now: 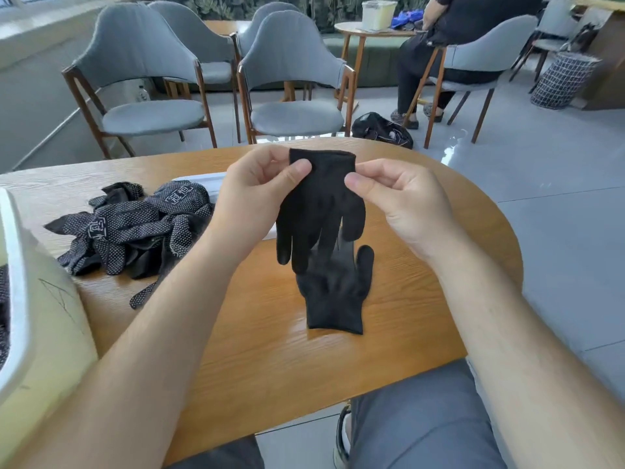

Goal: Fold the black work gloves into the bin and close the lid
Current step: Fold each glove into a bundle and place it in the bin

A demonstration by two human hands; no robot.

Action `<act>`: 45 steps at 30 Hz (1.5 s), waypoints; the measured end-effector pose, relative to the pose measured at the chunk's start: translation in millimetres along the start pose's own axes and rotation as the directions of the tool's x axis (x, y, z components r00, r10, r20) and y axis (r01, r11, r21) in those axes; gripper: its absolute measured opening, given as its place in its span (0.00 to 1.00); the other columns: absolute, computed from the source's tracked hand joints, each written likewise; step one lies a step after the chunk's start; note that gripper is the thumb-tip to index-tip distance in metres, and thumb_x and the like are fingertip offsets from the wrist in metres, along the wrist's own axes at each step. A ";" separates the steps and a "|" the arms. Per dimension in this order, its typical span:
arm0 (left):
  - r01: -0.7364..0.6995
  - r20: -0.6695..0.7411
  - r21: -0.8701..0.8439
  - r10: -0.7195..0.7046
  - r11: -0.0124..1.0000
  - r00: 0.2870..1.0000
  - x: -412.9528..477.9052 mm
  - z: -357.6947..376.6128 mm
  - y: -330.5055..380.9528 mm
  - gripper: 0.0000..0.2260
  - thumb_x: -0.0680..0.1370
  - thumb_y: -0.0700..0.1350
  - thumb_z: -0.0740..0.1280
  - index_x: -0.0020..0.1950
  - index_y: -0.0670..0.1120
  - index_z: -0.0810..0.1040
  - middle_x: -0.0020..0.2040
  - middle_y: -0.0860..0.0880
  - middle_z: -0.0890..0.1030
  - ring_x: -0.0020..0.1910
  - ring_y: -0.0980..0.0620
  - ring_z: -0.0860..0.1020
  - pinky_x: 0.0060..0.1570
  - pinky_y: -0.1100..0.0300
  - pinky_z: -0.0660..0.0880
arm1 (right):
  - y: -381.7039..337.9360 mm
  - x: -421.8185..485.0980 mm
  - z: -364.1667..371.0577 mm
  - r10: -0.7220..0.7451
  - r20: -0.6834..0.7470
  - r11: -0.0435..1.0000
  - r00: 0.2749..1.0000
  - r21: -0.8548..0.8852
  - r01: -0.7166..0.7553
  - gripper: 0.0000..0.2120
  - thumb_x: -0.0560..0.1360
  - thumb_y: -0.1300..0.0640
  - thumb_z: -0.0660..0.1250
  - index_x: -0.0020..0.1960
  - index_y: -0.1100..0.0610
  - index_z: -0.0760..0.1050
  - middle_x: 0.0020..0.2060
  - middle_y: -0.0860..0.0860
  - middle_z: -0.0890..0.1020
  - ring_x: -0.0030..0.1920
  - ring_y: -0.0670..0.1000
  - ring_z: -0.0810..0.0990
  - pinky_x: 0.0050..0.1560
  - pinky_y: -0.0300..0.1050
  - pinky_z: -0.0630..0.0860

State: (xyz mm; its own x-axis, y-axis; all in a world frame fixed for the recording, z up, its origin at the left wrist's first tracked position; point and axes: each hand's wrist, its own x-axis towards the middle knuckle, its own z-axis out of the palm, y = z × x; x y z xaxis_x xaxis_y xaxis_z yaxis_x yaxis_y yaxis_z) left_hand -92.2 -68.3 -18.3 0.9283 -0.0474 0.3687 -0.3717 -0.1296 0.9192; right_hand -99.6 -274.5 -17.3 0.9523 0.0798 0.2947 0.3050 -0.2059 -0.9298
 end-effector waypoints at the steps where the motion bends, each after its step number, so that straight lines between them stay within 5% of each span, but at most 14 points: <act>1: -0.006 0.011 0.040 0.005 0.999 1.000 0.1 0.0 1.7 0.05 0.81 0.40 0.68 0.46 0.46 0.79 0.34 0.61 0.82 0.35 0.65 0.79 0.38 0.72 0.72 | 1.7 -1.7 -2.9 0.006 -0.018 1.000 1.000 -0.001 -0.006 0.03 0.78 0.58 0.73 0.51 0.53 0.84 0.36 0.40 0.86 0.39 0.38 0.83 0.44 0.30 0.75; 4: 0.003 0.046 0.173 -0.011 0.985 0.999 2.3 2.1 5.9 0.09 0.81 0.45 0.70 0.42 0.44 0.79 0.31 0.57 0.76 0.31 0.60 0.72 0.36 0.72 0.68 | 3.2 -3.9 -9.9 0.040 -0.039 0.998 0.998 -0.037 -0.042 0.01 0.78 0.56 0.73 0.49 0.51 0.83 0.25 0.45 0.79 0.28 0.43 0.75 0.38 0.34 0.73; 8: 0.023 0.040 0.324 -0.039 0.946 0.998 18.9 5.1 18.3 0.07 0.80 0.49 0.71 0.44 0.48 0.82 0.30 0.55 0.80 0.26 0.60 0.75 0.31 0.71 0.68 | -4.3 5.2 -9.5 0.086 -0.069 0.992 0.994 -0.085 -0.092 0.07 0.79 0.56 0.72 0.57 0.56 0.80 0.40 0.49 0.87 0.34 0.48 0.86 0.32 0.37 0.75; 12: -0.108 0.031 0.309 0.103 0.945 0.994 30.2 7.3 35.4 0.04 0.81 0.47 0.69 0.50 0.48 0.83 0.41 0.57 0.85 0.42 0.57 0.85 0.44 0.60 0.79 | -17.7 17.4 -13.5 -0.042 -0.130 0.995 0.991 -0.093 0.030 0.05 0.80 0.57 0.70 0.55 0.54 0.80 0.49 0.49 0.87 0.48 0.45 0.87 0.44 0.39 0.82; 17: -0.074 0.052 0.258 0.063 0.963 0.997 0.6 7.1 2.3 0.04 0.79 0.46 0.72 0.49 0.56 0.83 0.41 0.60 0.84 0.40 0.58 0.79 0.45 0.61 0.75 | 6.4 -7.2 -13.7 -0.087 -0.049 0.973 0.995 -0.216 0.075 0.06 0.79 0.57 0.72 0.55 0.51 0.82 0.52 0.41 0.85 0.55 0.38 0.82 0.59 0.36 0.77; 22: -0.062 0.185 0.387 -0.011 0.920 0.983 -67.6 3.5 -56.0 0.06 0.76 0.42 0.75 0.51 0.52 0.86 0.51 0.60 0.86 0.52 0.63 0.82 0.60 0.62 0.76 | 72.4 -73.4 -2.7 -0.123 0.082 0.932 0.989 -0.333 0.143 0.08 0.75 0.62 0.75 0.52 0.52 0.85 0.55 0.43 0.86 0.58 0.40 0.83 0.62 0.45 0.79; 32: -0.303 0.393 0.416 0.131 0.858 0.910 -107.2 -2.3 -72.5 0.10 0.77 0.52 0.71 0.51 0.47 0.86 0.60 0.56 0.83 0.62 0.58 0.79 0.64 0.57 0.75 | 88.0 -113.7 -2.4 -0.197 0.141 0.888 0.970 -0.394 0.237 0.08 0.72 0.67 0.77 0.46 0.55 0.84 0.58 0.40 0.84 0.65 0.38 0.79 0.67 0.36 0.72; 39: -0.426 0.506 0.552 0.118 0.717 0.854 -116.3 -15.1 -76.4 0.13 0.75 0.61 0.72 0.53 0.56 0.83 0.63 0.63 0.78 0.62 0.52 0.72 0.59 0.45 0.72 | 83.3 -121.7 -7.7 -0.141 0.326 0.823 0.935 -0.487 0.294 0.09 0.71 0.51 0.70 0.50 0.48 0.83 0.63 0.37 0.79 0.68 0.49 0.72 0.67 0.49 0.71; 45: -0.461 0.473 0.571 0.187 0.679 0.861 -113.3 -7.9 -73.6 0.09 0.78 0.56 0.70 0.49 0.52 0.84 0.53 0.62 0.82 0.54 0.54 0.76 0.52 0.47 0.74 | 79.5 -123.0 -6.1 -0.153 0.360 0.730 0.921 -0.586 0.350 0.20 0.70 0.40 0.74 0.60 0.45 0.80 0.65 0.36 0.75 0.65 0.47 0.70 0.68 0.52 0.68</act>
State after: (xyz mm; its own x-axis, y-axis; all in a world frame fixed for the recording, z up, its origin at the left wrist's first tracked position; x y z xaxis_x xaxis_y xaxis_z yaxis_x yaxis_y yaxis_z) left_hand -170.1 -45.6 -126.6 0.7317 -0.5332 0.4246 -0.6782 -0.6320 0.3750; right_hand -192.4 -306.6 -126.1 0.8252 0.4555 0.3340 0.5642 -0.6944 -0.4467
